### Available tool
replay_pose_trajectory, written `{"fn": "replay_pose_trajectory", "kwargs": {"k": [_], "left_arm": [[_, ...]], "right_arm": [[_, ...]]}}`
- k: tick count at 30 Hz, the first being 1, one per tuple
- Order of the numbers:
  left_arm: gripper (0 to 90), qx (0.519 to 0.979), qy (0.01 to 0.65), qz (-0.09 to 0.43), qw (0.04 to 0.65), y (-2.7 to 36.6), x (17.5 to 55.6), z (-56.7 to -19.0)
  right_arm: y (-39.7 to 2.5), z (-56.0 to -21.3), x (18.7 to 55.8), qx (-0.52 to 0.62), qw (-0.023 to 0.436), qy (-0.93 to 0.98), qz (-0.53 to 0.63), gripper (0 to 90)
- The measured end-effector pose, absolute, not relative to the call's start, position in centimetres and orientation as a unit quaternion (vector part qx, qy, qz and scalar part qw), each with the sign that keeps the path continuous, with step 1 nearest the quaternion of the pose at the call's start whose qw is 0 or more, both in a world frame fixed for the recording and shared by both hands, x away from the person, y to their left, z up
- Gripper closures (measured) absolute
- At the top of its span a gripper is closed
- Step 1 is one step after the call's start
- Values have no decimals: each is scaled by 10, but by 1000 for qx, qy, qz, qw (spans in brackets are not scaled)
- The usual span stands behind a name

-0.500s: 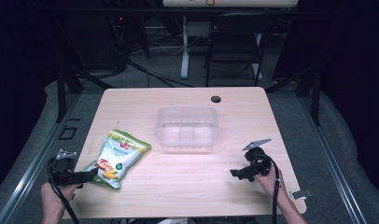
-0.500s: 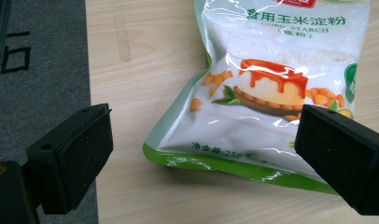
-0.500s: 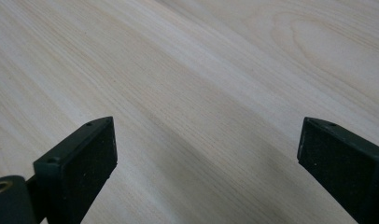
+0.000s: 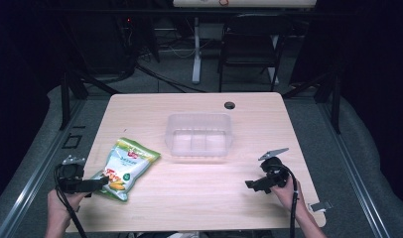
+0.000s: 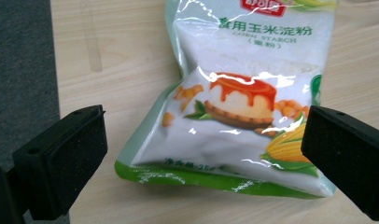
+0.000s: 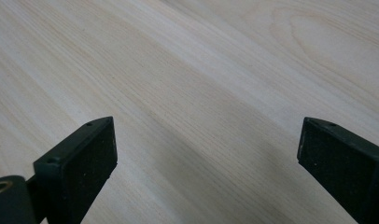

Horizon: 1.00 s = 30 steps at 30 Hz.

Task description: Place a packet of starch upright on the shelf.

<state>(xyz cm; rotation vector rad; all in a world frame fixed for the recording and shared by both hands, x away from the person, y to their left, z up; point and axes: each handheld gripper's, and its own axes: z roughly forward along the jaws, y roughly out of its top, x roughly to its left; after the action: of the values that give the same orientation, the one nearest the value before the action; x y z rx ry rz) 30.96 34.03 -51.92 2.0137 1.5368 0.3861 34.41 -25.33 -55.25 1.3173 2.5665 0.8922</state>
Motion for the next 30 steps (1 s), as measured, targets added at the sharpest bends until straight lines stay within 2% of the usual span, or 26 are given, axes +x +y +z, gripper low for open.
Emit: {"fn": "replay_pose_trajectory", "kwargs": {"k": [10,13,17,18,19,22,24,26,30], "left_arm": [[8,756,570,130,295,339,329,-520],[51,758,567,137,293,338,331,-520],[262,758,560,168,290,337,331,-518],[262,757,560,174,287,338,331,-518],[351,756,561,175,287,339,331,-518],[475,756,565,179,278,341,333,-521],[498,754,571,180,269,343,335,-524],[646,753,578,177,259,346,338,-529],[763,755,583,166,250,347,339,-533]], "right_arm": [[-253,-554,345,436,56,848,296,43],[-253,-554,346,436,56,849,294,42],[-252,-554,345,433,53,851,292,42],[-252,-554,345,433,53,851,292,42],[-252,-554,345,433,56,852,289,43],[-252,-554,345,432,55,852,290,43],[-252,-554,345,434,55,850,293,43],[-251,-554,345,432,53,852,291,43],[-251,-555,345,435,56,848,296,44]]}}
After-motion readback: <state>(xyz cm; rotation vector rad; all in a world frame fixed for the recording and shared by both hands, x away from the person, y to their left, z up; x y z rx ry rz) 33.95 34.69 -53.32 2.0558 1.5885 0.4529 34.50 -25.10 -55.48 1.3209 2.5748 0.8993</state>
